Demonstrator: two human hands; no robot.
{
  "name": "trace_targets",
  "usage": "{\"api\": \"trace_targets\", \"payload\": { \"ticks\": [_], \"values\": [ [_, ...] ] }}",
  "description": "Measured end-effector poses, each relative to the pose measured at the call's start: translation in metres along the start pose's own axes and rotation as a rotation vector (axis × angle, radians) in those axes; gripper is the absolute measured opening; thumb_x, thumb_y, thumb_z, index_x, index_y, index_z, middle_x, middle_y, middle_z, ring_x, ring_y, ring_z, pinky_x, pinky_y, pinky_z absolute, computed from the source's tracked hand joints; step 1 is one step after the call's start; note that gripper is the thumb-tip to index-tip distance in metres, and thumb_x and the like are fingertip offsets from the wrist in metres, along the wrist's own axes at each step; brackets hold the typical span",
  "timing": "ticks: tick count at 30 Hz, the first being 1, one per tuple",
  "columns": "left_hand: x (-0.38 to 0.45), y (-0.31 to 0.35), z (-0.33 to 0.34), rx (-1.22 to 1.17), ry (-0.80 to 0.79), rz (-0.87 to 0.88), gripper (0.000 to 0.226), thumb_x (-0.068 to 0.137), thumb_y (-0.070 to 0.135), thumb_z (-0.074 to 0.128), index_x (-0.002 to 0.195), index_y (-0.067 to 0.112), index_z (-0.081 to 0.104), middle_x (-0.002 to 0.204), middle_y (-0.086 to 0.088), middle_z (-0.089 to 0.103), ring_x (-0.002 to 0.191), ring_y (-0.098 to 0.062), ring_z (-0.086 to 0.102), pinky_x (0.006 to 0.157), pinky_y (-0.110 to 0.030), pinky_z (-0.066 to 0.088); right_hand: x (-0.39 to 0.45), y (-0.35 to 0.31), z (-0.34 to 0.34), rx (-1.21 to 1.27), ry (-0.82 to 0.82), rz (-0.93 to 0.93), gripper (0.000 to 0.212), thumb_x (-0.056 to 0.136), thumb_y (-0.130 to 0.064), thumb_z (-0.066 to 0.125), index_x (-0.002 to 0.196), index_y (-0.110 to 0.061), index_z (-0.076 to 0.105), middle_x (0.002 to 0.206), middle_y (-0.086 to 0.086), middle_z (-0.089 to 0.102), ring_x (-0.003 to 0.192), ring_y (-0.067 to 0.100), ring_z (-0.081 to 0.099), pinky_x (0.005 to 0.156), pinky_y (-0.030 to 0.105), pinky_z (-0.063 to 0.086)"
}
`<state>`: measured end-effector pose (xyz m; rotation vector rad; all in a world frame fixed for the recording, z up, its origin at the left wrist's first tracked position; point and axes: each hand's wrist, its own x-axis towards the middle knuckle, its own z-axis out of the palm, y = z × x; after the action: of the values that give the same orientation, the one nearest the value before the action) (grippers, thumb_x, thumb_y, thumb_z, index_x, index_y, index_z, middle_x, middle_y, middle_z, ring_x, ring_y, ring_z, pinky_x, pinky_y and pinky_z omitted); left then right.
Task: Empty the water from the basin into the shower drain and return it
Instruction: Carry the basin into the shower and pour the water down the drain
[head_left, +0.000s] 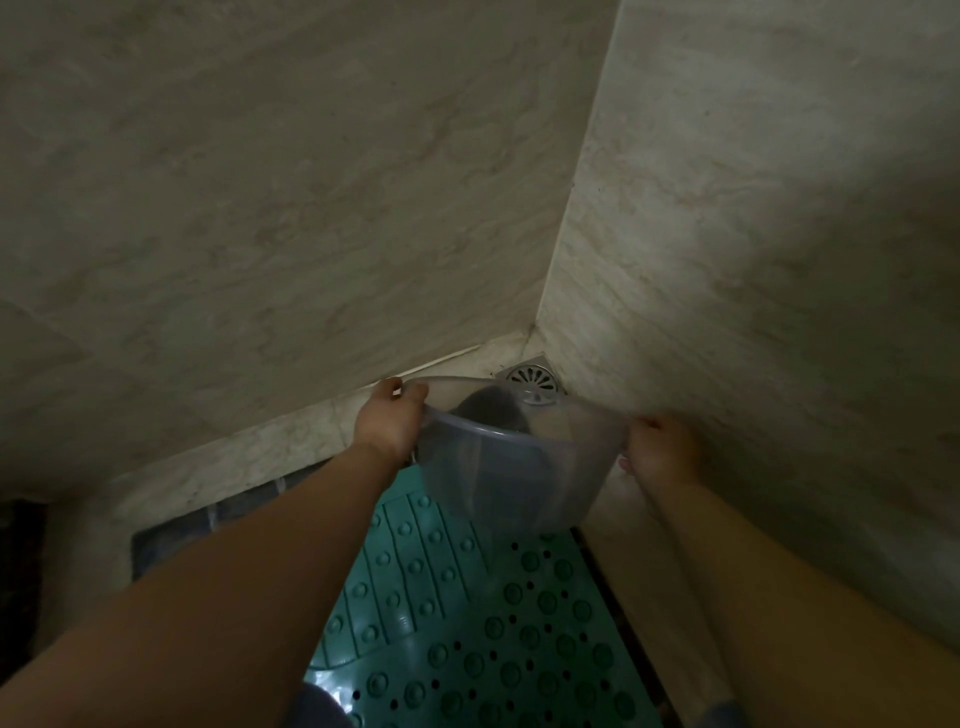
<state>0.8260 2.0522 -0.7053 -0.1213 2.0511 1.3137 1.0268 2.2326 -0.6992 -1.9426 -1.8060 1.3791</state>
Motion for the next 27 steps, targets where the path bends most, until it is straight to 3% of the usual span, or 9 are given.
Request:
{"api": "trace_targets", "payload": {
  "ticks": [3, 10, 14, 17, 18, 21, 24, 27],
  "values": [
    [0.0009, -0.0007, 0.0012, -0.024, -0.009, 0.002, 0.058, 0.088, 0.045, 0.055, 0.14, 0.02, 0.046, 0.136, -0.019, 0.053, 0.118, -0.038, 0.056, 0.095, -0.05, 0.053, -0.0006, -0.001, 0.0006, 0.025, -0.001, -0.003, 0.035, 0.091, -0.013, 0.042, 0.101, 0.011, 0.065, 0.107, 0.033, 0.067, 0.101, 0.048, 0.064, 0.093, 0.062, 0.051],
    [-0.0001, 0.0002, 0.003, -0.05, -0.033, 0.015, 0.064, 0.087, 0.052, 0.054, 0.141, 0.02, 0.044, 0.138, -0.017, 0.053, 0.12, -0.037, 0.056, 0.101, -0.053, 0.049, -0.0012, -0.0015, 0.0021, 0.074, -0.008, -0.028, 0.027, 0.096, -0.02, 0.039, 0.079, -0.011, 0.058, 0.109, 0.026, 0.066, 0.102, 0.042, 0.064, 0.096, 0.059, 0.051],
    [-0.001, 0.0017, 0.0048, -0.069, -0.044, 0.016, 0.065, 0.085, 0.055, 0.055, 0.139, 0.02, 0.047, 0.134, -0.017, 0.055, 0.117, -0.038, 0.058, 0.094, -0.053, 0.053, 0.0027, 0.001, 0.0051, 0.137, -0.029, 0.006, 0.037, 0.097, -0.025, 0.036, 0.105, 0.0, 0.062, 0.113, 0.025, 0.064, 0.107, 0.041, 0.061, 0.099, 0.057, 0.048],
    [-0.0018, 0.003, 0.0066, -0.082, -0.041, 0.02, 0.06, 0.087, 0.055, 0.053, 0.136, 0.021, 0.048, 0.111, -0.013, 0.062, 0.1, -0.035, 0.063, 0.08, -0.049, 0.055, 0.0056, 0.0016, 0.0066, 0.197, -0.049, 0.021, 0.038, 0.094, -0.029, 0.037, 0.103, -0.005, 0.065, 0.111, 0.024, 0.061, 0.104, 0.036, 0.058, 0.092, 0.049, 0.046],
    [-0.0017, 0.0033, 0.0071, -0.079, -0.037, 0.024, 0.059, 0.087, 0.056, 0.052, 0.136, 0.021, 0.049, 0.105, -0.012, 0.062, 0.099, -0.034, 0.064, 0.081, -0.051, 0.056, 0.0053, 0.0011, 0.0071, 0.21, -0.053, 0.024, 0.04, 0.094, -0.031, 0.037, 0.109, -0.006, 0.065, 0.116, 0.024, 0.061, 0.106, 0.035, 0.057, 0.096, 0.051, 0.045],
    [-0.0018, 0.0038, 0.0083, -0.069, -0.037, 0.023, 0.06, 0.086, 0.06, 0.05, 0.135, 0.023, 0.049, 0.116, -0.014, 0.062, 0.108, -0.037, 0.062, 0.09, -0.056, 0.053, 0.0044, 0.0003, 0.0077, 0.25, -0.053, 0.026, 0.051, 0.09, -0.036, 0.039, 0.126, -0.008, 0.061, 0.128, 0.022, 0.059, 0.112, 0.034, 0.056, 0.105, 0.055, 0.041],
    [-0.0036, 0.0046, 0.0087, -0.046, -0.043, 0.036, 0.066, 0.084, 0.064, 0.048, 0.135, 0.023, 0.048, 0.126, -0.016, 0.061, 0.112, -0.039, 0.061, 0.097, -0.059, 0.051, 0.0048, -0.0004, 0.0076, 0.26, -0.048, 0.028, 0.051, 0.082, -0.041, 0.04, 0.117, -0.012, 0.064, 0.108, 0.01, 0.054, 0.099, 0.024, 0.048, 0.105, 0.054, 0.042],
    [-0.0047, 0.0054, 0.0098, -0.047, -0.044, 0.035, 0.075, 0.08, 0.068, 0.046, 0.138, 0.021, 0.045, 0.134, -0.016, 0.057, 0.119, -0.041, 0.058, 0.102, -0.058, 0.047, 0.0081, 0.0005, 0.0077, 0.266, -0.059, 0.031, 0.059, 0.073, -0.045, 0.038, 0.117, -0.015, 0.064, 0.108, 0.006, 0.051, 0.099, 0.023, 0.046, 0.107, 0.053, 0.041]
  ]
}}
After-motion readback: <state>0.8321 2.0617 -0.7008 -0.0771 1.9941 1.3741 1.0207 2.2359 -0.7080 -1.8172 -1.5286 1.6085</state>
